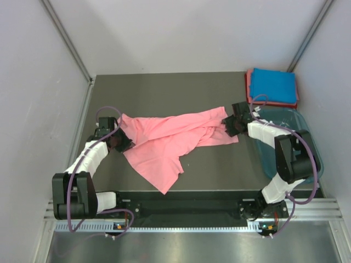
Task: Fold and stack the t-shirts
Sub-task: Flatten the tshirt out
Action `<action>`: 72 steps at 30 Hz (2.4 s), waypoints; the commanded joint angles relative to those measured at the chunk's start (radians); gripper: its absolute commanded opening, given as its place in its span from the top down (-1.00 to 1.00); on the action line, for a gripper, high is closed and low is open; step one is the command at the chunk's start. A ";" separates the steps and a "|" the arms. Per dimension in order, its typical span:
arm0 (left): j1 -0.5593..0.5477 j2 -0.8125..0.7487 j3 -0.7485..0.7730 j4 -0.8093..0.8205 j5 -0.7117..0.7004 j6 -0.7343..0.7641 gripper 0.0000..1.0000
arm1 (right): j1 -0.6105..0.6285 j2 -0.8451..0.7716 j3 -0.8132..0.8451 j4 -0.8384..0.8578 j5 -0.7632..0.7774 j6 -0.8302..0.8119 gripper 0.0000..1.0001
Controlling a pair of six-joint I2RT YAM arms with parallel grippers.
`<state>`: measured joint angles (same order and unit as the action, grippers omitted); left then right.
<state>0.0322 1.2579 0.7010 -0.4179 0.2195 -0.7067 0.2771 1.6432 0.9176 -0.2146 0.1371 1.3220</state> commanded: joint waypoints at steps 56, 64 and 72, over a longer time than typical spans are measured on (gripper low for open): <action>0.002 -0.037 0.037 0.027 0.021 0.006 1.00 | 0.037 -0.008 0.069 0.038 0.180 0.278 0.76; 0.003 -0.003 0.176 -0.056 -0.057 -0.002 1.00 | 0.027 -0.150 0.075 0.005 0.285 0.044 1.00; 0.014 0.002 0.207 -0.087 -0.045 -0.011 1.00 | -0.047 -0.267 -0.022 0.043 0.127 -0.371 1.00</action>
<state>0.0399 1.2697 0.9184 -0.4786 0.1814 -0.7097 0.2478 1.4010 0.9405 -0.1970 0.3233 1.1824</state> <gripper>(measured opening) 0.015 0.008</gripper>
